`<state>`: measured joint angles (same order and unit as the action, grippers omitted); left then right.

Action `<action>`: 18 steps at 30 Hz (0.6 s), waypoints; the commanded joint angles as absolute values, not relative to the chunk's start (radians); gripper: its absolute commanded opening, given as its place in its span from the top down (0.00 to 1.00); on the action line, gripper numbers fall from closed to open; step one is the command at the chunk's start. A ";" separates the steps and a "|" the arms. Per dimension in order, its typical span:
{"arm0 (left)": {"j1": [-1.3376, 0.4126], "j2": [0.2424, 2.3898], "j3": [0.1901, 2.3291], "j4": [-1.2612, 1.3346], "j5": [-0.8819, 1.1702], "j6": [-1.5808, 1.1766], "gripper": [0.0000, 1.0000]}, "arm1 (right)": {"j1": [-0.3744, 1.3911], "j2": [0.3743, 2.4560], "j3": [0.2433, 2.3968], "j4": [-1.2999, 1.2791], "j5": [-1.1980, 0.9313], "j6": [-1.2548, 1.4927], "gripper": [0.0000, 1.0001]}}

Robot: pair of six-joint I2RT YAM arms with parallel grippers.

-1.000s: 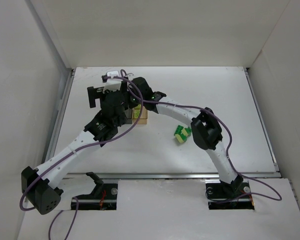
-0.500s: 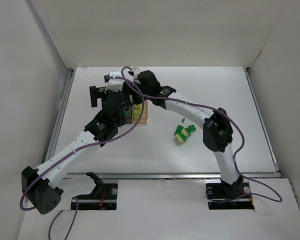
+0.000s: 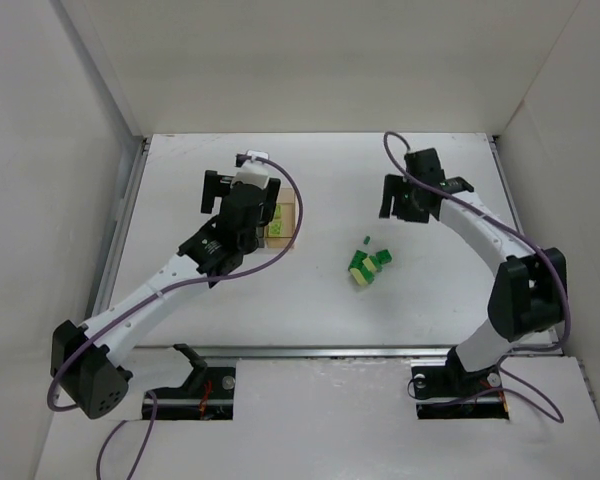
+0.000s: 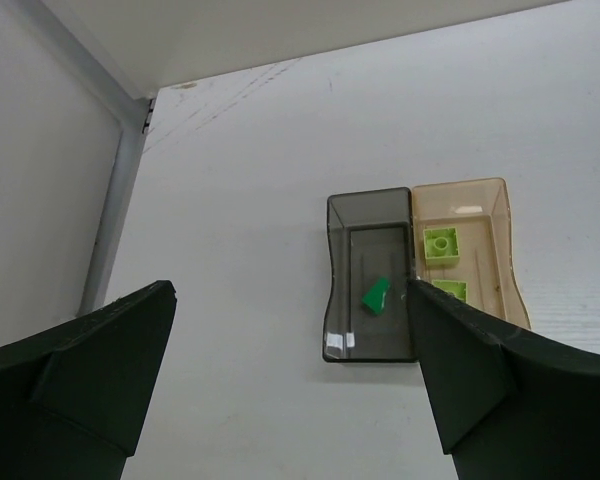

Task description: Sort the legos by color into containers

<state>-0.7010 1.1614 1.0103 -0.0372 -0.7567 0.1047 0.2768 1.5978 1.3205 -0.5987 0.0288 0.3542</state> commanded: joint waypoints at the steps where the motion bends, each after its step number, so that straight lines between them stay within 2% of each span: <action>1: -0.707 1.158 1.057 -0.037 -0.719 0.100 0.00 | 0.266 1.615 1.246 -0.658 0.017 0.360 0.31; 2: -0.707 1.158 1.057 -0.037 -0.710 0.100 0.00 | 0.252 1.629 1.246 -0.658 0.003 0.360 0.41; 4: -0.707 1.158 1.057 -0.048 -0.701 0.100 0.00 | 0.242 1.654 1.226 -0.658 0.003 0.360 0.47; 13: -0.716 1.147 1.057 -0.048 -0.701 0.109 0.00 | 0.256 1.648 1.108 -0.557 -0.067 0.330 0.46; 18: -0.716 1.147 1.057 -0.048 -0.701 0.109 0.00 | 0.319 1.690 1.110 -0.557 -0.067 0.330 0.41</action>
<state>-0.7120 1.1641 1.0107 -0.0620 -0.7055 0.1062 0.2741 1.6897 1.0958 -0.6151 -0.0452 0.3424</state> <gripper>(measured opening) 0.996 0.588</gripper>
